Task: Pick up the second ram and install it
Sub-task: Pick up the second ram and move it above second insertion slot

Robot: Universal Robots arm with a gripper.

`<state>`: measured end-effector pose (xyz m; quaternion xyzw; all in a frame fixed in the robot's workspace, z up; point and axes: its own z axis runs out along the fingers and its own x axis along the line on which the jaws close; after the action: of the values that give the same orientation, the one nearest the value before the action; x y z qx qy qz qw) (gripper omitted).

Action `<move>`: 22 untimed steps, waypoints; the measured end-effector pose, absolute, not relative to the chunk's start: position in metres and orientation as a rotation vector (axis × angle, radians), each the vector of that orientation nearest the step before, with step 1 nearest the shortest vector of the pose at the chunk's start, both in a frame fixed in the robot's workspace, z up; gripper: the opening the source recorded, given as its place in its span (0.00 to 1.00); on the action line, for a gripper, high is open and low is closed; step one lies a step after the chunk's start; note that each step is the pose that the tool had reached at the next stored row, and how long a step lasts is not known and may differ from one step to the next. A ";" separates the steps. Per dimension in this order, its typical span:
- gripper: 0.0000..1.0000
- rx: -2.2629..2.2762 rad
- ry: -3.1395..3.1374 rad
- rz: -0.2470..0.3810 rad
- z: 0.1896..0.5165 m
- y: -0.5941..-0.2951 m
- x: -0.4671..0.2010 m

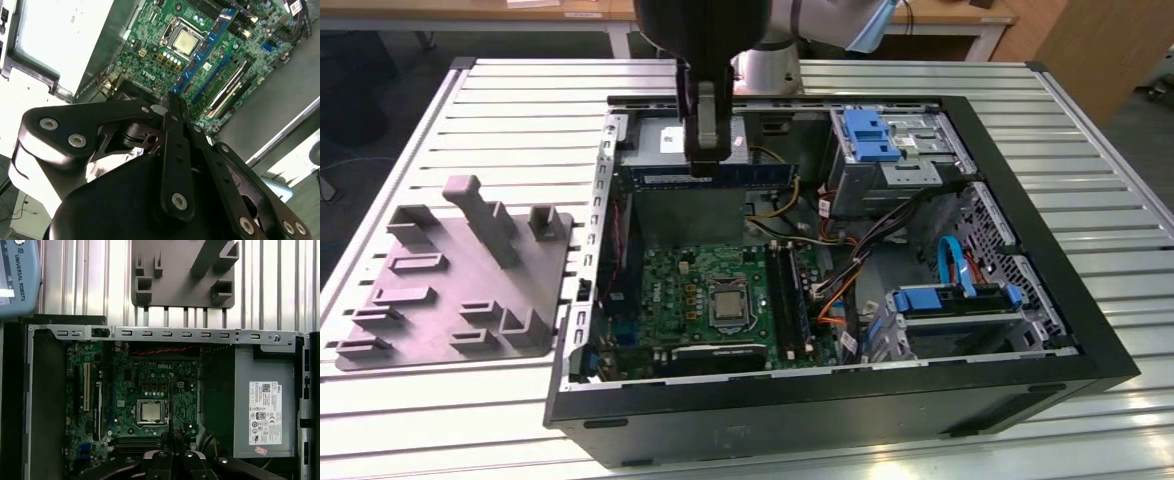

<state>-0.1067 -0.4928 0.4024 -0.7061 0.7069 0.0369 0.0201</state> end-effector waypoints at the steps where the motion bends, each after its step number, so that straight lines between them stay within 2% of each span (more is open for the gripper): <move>1: 0.11 -2.190 2.193 0.114 0.402 -0.493 -0.104; 22: 0.11 -2.190 2.193 0.115 0.372 -0.493 -0.086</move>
<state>-0.0857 -0.4928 0.3723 -0.7060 0.7069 0.0372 0.0203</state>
